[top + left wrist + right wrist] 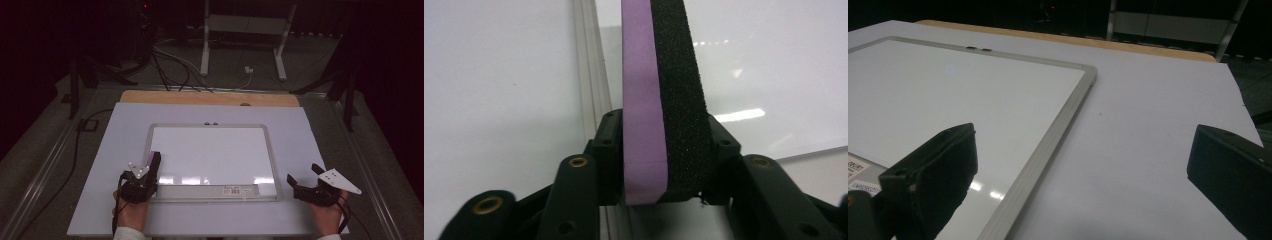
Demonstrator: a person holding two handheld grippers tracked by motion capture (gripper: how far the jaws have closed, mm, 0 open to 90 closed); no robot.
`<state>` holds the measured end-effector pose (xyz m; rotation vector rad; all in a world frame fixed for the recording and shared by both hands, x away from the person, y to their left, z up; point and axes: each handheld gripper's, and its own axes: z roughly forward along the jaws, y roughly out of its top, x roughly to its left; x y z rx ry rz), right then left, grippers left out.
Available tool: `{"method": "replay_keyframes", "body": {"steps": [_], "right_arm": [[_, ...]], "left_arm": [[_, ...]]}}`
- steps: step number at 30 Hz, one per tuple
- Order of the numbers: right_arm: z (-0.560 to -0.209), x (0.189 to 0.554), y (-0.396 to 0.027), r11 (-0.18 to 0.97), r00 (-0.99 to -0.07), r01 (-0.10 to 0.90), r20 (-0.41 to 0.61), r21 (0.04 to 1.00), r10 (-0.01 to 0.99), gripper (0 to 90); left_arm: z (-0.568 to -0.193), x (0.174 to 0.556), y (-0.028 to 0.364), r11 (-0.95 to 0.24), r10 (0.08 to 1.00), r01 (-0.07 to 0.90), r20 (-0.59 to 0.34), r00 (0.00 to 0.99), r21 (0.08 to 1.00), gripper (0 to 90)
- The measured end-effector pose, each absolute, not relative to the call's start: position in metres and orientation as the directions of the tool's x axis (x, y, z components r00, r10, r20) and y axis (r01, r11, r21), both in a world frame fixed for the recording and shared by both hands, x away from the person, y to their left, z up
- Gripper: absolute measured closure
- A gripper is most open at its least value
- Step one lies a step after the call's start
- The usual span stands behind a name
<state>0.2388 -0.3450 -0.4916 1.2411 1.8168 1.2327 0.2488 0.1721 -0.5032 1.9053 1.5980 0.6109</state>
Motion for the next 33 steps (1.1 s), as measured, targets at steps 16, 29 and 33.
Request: {"method": "replay_keyframes", "body": {"steps": [16,29,33], "right_arm": [[-0.491,0.238,-0.345,0.127,-0.374,0.358,0.018,0.925,0.927,0.3],[-0.49,0.237,-0.344,0.129,-0.38,0.351,0.015,0.927,0.925,0.3],[-0.49,0.236,-0.343,0.127,-0.383,0.348,0.017,0.929,0.924,0.3]], "left_arm": [[-0.49,0.243,0.18,-0.12,0.97,0.64,-0.048,0.239,0.759,27.5],[-0.451,0.244,0.211,-0.112,0.951,0.445,-0.035,0.308,0.889,3.2],[-0.448,0.245,0.221,-0.111,0.947,0.404,-0.026,0.319,0.908,1.1]]}}
